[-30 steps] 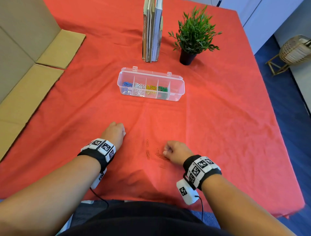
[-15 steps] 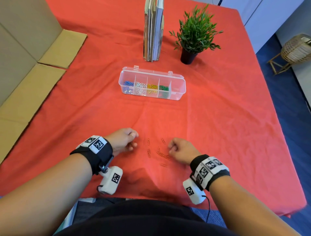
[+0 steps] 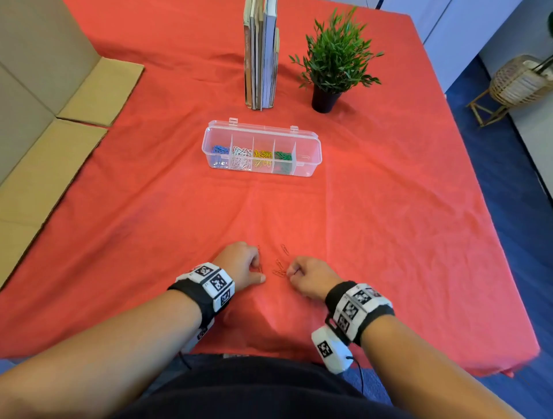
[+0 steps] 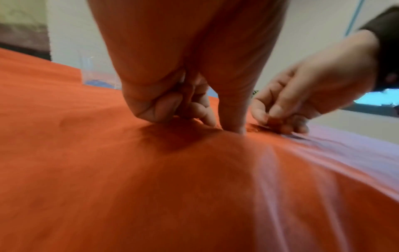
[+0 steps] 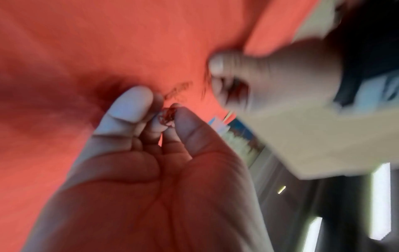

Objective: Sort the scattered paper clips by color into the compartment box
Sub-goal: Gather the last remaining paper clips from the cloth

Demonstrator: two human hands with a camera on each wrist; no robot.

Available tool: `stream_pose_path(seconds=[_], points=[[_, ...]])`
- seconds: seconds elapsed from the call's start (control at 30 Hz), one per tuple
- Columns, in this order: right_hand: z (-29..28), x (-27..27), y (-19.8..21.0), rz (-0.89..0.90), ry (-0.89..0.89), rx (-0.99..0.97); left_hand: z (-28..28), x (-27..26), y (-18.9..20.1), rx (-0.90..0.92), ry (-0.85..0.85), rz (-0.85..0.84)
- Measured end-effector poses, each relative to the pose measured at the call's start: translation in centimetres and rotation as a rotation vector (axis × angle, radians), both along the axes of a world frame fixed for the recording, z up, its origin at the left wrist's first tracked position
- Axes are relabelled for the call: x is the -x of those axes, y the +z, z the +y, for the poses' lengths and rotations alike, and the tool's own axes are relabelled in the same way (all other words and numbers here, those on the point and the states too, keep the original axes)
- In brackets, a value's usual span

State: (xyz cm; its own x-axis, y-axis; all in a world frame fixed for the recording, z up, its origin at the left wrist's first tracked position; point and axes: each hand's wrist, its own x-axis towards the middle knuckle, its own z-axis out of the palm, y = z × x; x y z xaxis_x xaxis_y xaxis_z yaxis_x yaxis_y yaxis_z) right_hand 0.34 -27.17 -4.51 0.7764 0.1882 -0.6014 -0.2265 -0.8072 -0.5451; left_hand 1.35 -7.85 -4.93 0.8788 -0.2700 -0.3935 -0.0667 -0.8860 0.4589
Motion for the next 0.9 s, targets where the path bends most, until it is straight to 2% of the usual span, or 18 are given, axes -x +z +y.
stream_pose_path(seconds=[0.1,0.13,0.2,0.27,0.37,0.47,0.53,0.6,0.7,0.77,0.83,0.9], points=[[-0.6,-1.1,0.5,0.258,-0.472,-0.447,-0.1,0.3,-0.4,0.029,-0.014,-0.022],[-0.8,-1.5,0.7,0.292,-0.572,-0.556,-0.1,0.4,-0.3,0.026,-0.029,-0.026],[-0.8,-2.0,1.1,0.3,-0.645,-0.647,-0.2,0.6,-0.3,0.02,-0.029,-0.039],[-0.5,-2.5,1.1,0.215,-0.532,-0.518,-0.4,0.8,-0.3,0.024,0.014,-0.059],[0.9,-2.6,0.8,-0.017,-0.096,-0.08,-0.8,0.7,-0.1,-0.006,0.04,-0.09],[2.4,-1.5,-0.2,-0.203,0.214,0.18,-1.3,0.5,0.1,-0.026,-0.005,-0.102],[3.2,-0.7,-1.2,-0.303,0.34,0.283,-1.4,0.5,0.1,-0.039,-0.045,-0.09],[3.6,-0.1,-1.5,-0.333,0.39,0.335,-1.3,0.7,0.0,-0.011,-0.053,-0.056],[3.3,-0.1,-0.9,-0.3,0.389,0.299,-0.6,0.6,0.3,0.09,-0.02,-0.05],[2.5,-0.7,0.1,-0.224,0.285,0.183,0.4,0.1,0.4,0.185,0.089,-0.014],[1.4,-1.6,0.4,-0.107,0.065,0.029,1.2,-0.5,0.7,0.286,0.201,0.093],[0.1,-2.4,0.1,0.012,-0.227,-0.212,1.6,-1.1,0.8,0.424,0.309,0.248]])
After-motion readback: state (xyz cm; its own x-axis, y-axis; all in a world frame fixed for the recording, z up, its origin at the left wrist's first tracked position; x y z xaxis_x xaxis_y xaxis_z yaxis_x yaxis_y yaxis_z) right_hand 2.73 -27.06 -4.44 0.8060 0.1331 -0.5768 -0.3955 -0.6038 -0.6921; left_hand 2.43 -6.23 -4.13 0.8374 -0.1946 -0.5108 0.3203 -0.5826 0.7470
